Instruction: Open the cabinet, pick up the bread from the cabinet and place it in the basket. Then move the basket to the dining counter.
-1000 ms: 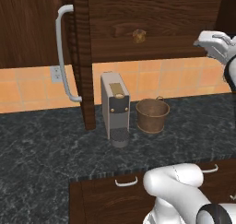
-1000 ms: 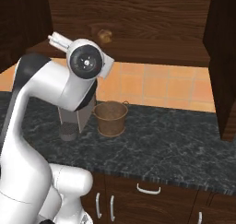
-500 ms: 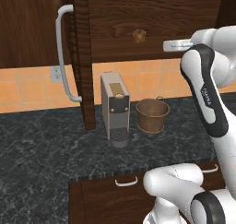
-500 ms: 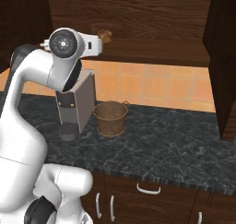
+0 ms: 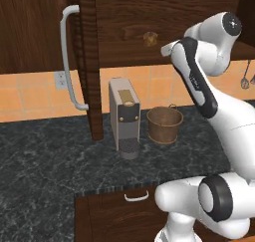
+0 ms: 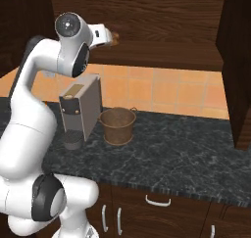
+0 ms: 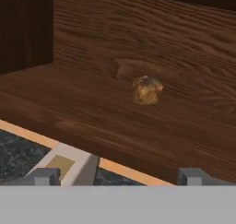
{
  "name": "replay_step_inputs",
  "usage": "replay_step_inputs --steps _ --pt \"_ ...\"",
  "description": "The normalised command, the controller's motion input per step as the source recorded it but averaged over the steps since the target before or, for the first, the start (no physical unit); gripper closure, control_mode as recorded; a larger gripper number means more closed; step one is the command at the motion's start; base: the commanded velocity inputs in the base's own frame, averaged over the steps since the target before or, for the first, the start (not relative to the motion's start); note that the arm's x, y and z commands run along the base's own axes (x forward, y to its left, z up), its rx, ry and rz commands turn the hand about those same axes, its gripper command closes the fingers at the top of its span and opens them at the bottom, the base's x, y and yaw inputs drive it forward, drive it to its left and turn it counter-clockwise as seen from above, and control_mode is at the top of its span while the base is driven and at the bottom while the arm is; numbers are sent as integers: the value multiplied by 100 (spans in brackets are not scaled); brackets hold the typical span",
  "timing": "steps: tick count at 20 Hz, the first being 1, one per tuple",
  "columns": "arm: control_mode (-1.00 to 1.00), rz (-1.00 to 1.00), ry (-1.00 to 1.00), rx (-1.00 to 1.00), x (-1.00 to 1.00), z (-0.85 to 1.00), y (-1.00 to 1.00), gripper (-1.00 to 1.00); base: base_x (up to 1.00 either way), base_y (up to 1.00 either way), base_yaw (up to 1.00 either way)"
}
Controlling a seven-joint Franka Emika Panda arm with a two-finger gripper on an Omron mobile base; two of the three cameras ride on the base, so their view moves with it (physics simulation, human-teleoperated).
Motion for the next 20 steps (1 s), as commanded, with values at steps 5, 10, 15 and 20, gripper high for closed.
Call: replay_step_inputs --steps 5,10,15,20 --pt "-100 -7 -7 -1 20 -20 -9 -100 0 0 0" --pt "-100 -21 -10 8 52 -18 -2 -100 0 0 0" --pt "-100 -18 0 15 58 0 8 -100 0 0 0" --pt "-100 -3 0 9 55 6 0 -100 0 0 0"
